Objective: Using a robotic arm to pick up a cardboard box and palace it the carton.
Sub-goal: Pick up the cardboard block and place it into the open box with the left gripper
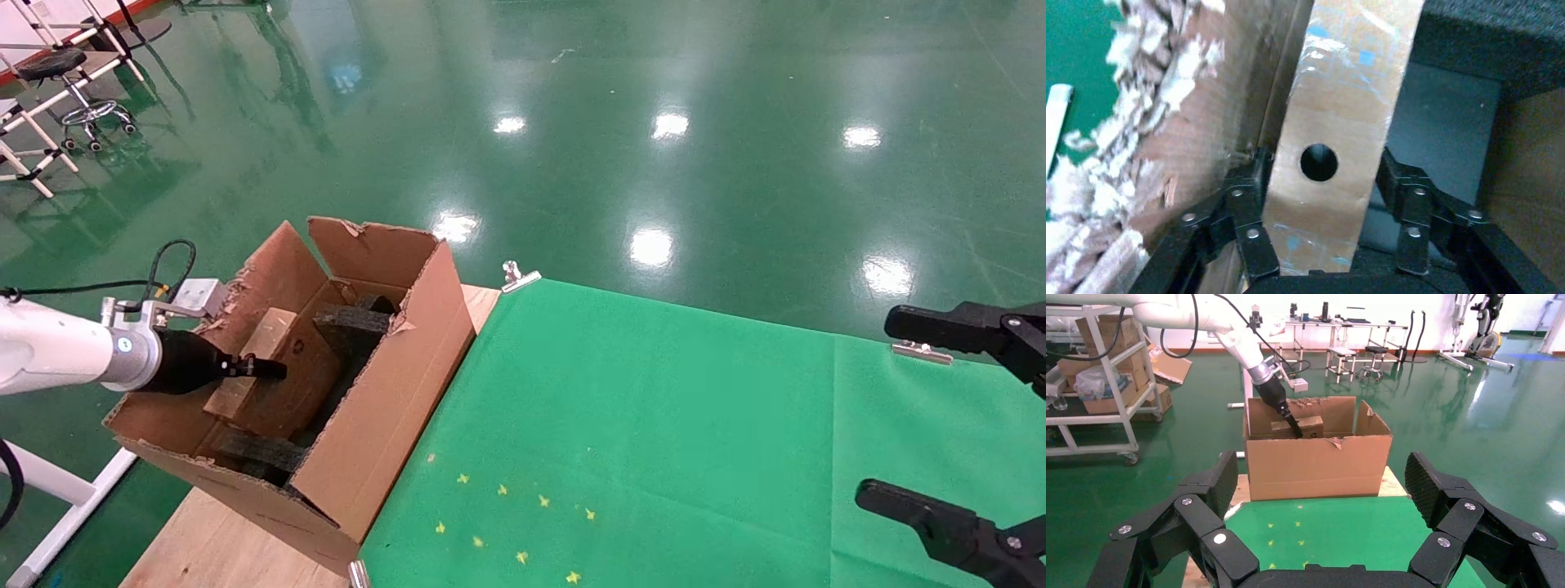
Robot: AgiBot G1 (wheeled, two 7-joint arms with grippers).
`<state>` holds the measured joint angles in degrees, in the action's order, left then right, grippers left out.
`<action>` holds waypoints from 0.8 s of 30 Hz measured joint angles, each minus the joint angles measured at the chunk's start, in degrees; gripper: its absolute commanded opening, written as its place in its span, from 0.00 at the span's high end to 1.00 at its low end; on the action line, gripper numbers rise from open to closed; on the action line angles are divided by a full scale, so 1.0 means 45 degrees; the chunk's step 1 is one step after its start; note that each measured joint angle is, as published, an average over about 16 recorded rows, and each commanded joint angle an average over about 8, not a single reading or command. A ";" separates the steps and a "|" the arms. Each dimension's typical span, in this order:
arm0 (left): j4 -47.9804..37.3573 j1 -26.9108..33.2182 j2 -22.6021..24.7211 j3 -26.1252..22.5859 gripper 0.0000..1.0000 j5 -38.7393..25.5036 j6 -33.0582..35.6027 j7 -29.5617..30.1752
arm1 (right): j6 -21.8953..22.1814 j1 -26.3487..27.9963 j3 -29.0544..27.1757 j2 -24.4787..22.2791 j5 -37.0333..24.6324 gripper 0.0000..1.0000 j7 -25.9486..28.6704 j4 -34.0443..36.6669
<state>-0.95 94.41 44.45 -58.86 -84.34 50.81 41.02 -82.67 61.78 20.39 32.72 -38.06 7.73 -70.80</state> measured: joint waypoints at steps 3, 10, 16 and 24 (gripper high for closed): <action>0.0026 0.0088 -0.0011 -0.0012 0.00 -0.0016 0.0015 -0.0001 | 0.0000 0.0000 0.0000 0.0000 0.0000 0.00 0.0000 0.0000; 0.0162 0.0414 -0.0091 0.0002 0.00 0.0007 0.0120 -0.0041 | 0.0000 0.0000 0.0000 0.0000 0.0000 0.00 0.0000 0.0000; 0.0470 0.0949 -0.0254 0.0133 0.00 0.0196 0.0480 -0.0077 | 0.0000 0.0000 0.0000 0.0000 0.0000 0.00 0.0000 0.0000; 0.1356 0.1810 -0.0705 0.0904 0.00 0.1372 0.1927 0.0144 | 0.0000 0.0000 0.0001 0.0000 0.0000 0.00 0.0000 0.0000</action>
<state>5.15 102.56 41.28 -54.80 -78.17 59.48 41.67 -82.67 61.78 20.39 32.72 -38.06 7.72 -70.80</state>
